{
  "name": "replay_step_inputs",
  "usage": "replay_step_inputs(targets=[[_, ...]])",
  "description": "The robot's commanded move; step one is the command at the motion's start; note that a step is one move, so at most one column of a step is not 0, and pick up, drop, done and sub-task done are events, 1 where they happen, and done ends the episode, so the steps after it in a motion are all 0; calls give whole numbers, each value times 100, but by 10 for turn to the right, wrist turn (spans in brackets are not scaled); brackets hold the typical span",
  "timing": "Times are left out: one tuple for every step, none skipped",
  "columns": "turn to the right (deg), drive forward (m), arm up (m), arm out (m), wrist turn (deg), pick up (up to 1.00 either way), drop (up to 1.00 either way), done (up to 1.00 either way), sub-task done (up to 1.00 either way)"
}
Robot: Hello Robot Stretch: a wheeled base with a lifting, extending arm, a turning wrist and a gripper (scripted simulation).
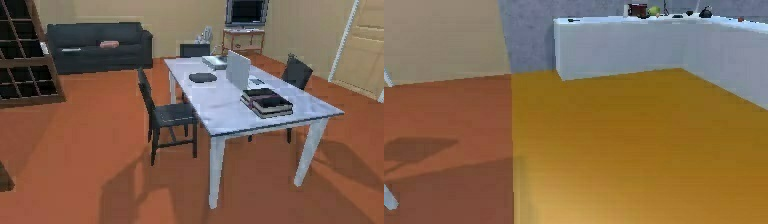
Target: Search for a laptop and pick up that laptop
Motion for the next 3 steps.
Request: replay_step_inputs(targets=[[330, 0, 0, 0, 0, 0, 0, 0, 0], [0, 55, 0, 0, 0, 0, 0, 0, 0], [-450, 0, 0, 0, 0, 0, 0, 0, 0]])
